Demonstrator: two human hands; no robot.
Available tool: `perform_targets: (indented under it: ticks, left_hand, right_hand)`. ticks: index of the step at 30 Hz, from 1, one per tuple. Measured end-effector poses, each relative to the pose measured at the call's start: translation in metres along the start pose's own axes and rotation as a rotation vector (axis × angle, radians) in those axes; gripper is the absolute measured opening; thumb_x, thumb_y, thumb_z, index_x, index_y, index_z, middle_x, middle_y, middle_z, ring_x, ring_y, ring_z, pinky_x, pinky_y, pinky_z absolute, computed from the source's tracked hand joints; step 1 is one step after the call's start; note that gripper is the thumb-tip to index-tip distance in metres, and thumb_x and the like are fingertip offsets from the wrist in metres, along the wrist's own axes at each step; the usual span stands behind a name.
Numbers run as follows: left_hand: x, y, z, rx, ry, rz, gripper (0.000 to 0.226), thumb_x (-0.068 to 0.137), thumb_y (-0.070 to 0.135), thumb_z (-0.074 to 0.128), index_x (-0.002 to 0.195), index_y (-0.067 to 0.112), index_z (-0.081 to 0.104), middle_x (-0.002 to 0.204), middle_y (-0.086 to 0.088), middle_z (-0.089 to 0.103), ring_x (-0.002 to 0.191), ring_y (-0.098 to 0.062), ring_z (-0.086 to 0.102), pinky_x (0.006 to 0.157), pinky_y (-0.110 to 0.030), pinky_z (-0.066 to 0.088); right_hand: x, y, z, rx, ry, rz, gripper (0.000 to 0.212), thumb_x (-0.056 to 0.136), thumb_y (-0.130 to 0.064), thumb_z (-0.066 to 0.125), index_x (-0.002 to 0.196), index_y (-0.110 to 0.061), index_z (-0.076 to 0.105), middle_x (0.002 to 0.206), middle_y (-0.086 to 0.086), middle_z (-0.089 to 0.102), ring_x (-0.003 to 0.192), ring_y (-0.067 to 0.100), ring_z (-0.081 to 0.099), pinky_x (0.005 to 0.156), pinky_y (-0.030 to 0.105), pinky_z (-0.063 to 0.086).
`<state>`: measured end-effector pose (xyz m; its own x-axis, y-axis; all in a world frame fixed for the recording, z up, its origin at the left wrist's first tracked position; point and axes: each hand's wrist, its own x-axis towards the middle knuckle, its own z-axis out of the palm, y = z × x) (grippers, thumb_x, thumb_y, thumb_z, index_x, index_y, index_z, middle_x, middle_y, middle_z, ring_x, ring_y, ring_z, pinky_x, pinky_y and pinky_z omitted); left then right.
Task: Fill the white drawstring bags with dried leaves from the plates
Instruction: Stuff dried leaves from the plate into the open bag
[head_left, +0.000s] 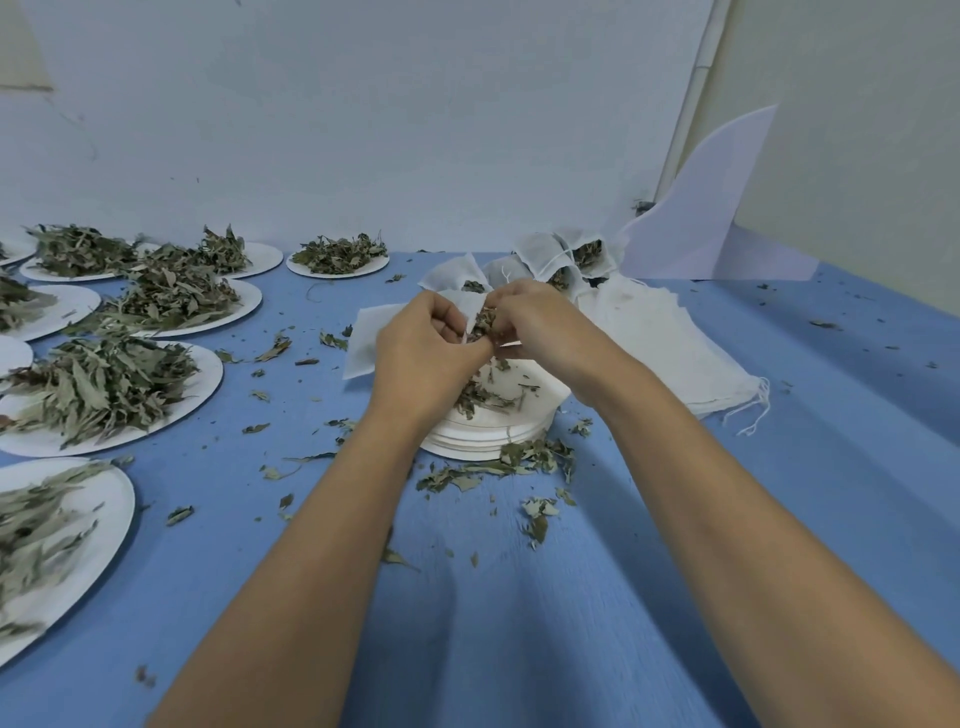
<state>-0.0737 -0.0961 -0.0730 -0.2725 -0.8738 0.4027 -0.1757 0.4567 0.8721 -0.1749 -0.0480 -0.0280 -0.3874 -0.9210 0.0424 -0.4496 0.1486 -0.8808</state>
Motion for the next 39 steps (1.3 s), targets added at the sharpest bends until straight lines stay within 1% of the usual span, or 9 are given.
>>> perform_targets:
  ticks: [4, 10, 14, 17, 21, 26, 30, 35, 39]
  left_hand:
    - [-0.002, 0.0, 0.0, 0.04, -0.001, 0.003, 0.027, 0.073, 0.009, 0.071, 0.067, 0.02, 0.047, 0.055, 0.008, 0.042, 0.041, 0.002, 0.038, 0.043, -0.008, 0.031]
    - [-0.002, 0.001, -0.002, 0.035, 0.006, 0.003, 0.023, 0.072, 0.006, 0.068, 0.064, 0.019, 0.05, 0.052, 0.008, 0.042, 0.041, -0.001, 0.038, 0.044, -0.007, 0.031]
    - [-0.001, 0.001, -0.005, -0.024, -0.002, -0.009, 0.023, 0.074, 0.006, 0.068, 0.065, 0.018, 0.051, 0.052, 0.009, 0.041, 0.041, -0.001, 0.036, 0.043, -0.008, 0.03]
    - [0.0, 0.002, -0.008, -0.038, -0.019, -0.004, 0.024, 0.075, 0.007, 0.069, 0.065, 0.018, 0.05, 0.053, 0.01, 0.04, 0.042, -0.002, 0.035, 0.044, -0.009, 0.031]
    - [0.002, 0.002, -0.013, -0.038, -0.033, 0.003, 0.023, 0.075, 0.006, 0.068, 0.067, 0.018, 0.05, 0.055, 0.008, 0.04, 0.043, -0.002, 0.034, 0.044, -0.009, 0.031]
    - [0.001, 0.004, -0.016, 0.002, -0.078, 0.04, 0.021, 0.073, 0.004, 0.067, 0.067, 0.017, 0.051, 0.056, 0.008, 0.04, 0.046, -0.003, 0.033, 0.047, -0.01, 0.031]
    - [0.002, 0.003, -0.015, -0.001, -0.074, 0.041, 0.022, 0.073, 0.005, 0.067, 0.066, 0.017, 0.05, 0.055, 0.008, 0.04, 0.046, -0.002, 0.032, 0.047, -0.012, 0.031]
    - [0.004, 0.002, -0.009, 0.01, 0.055, 0.0, 0.024, 0.077, 0.012, 0.07, 0.065, 0.019, 0.049, 0.054, 0.008, 0.041, 0.041, -0.002, 0.035, 0.043, -0.01, 0.031]
    - [0.005, 0.002, -0.01, 0.059, 0.19, -0.001, 0.024, 0.075, 0.005, 0.065, 0.064, 0.019, 0.047, 0.055, 0.007, 0.04, 0.041, 0.0, 0.038, 0.041, -0.008, 0.031]
  right_hand:
    - [0.0, 0.005, -0.001, -0.034, -0.036, -0.017, 0.036, 0.088, 0.0, 0.038, 0.115, 0.022, 0.045, 0.104, 0.045, 0.05, 0.09, 0.052, 0.053, 0.091, 0.065, 0.039]
    - [0.002, 0.018, -0.002, 0.175, 0.07, -0.097, 0.014, 0.09, 0.003, 0.054, 0.096, -0.003, 0.064, 0.078, 0.004, 0.061, 0.073, 0.015, 0.062, 0.08, 0.027, 0.057]
    - [0.003, 0.023, -0.004, 0.329, 0.128, -0.082, 0.021, 0.085, 0.002, 0.064, 0.106, 0.002, 0.061, 0.082, 0.002, 0.059, 0.071, 0.012, 0.062, 0.075, 0.025, 0.058]
    - [0.003, 0.023, -0.005, 0.398, 0.02, -0.065, 0.033, 0.088, 0.004, 0.059, 0.121, 0.002, 0.058, 0.105, 0.005, 0.058, 0.084, 0.013, 0.063, 0.077, 0.021, 0.057]
    - [0.005, 0.02, -0.004, 0.566, 0.016, -0.006, 0.022, 0.089, 0.011, 0.049, 0.102, 0.007, 0.065, 0.089, 0.011, 0.063, 0.078, 0.016, 0.065, 0.074, 0.02, 0.057]
    - [0.004, 0.027, 0.002, 0.393, 0.091, -0.084, 0.021, 0.086, 0.012, 0.056, 0.101, 0.004, 0.068, 0.079, 0.006, 0.067, 0.059, 0.003, 0.066, 0.07, 0.016, 0.056]
    - [0.006, 0.028, 0.003, 0.325, 0.166, -0.099, 0.017, 0.083, 0.005, 0.063, 0.096, -0.001, 0.072, 0.086, 0.011, 0.071, 0.075, 0.015, 0.071, 0.078, 0.027, 0.058]
    - [0.004, 0.032, 0.007, 0.073, 0.269, -0.197, 0.017, 0.08, -0.007, 0.066, 0.081, -0.023, 0.073, 0.073, -0.008, 0.071, 0.074, 0.007, 0.068, 0.073, 0.021, 0.055]
    - [0.004, 0.031, 0.007, 0.164, 0.182, -0.161, 0.018, 0.077, -0.004, 0.067, 0.077, -0.021, 0.074, 0.07, -0.004, 0.072, 0.072, 0.011, 0.069, 0.079, 0.03, 0.058]
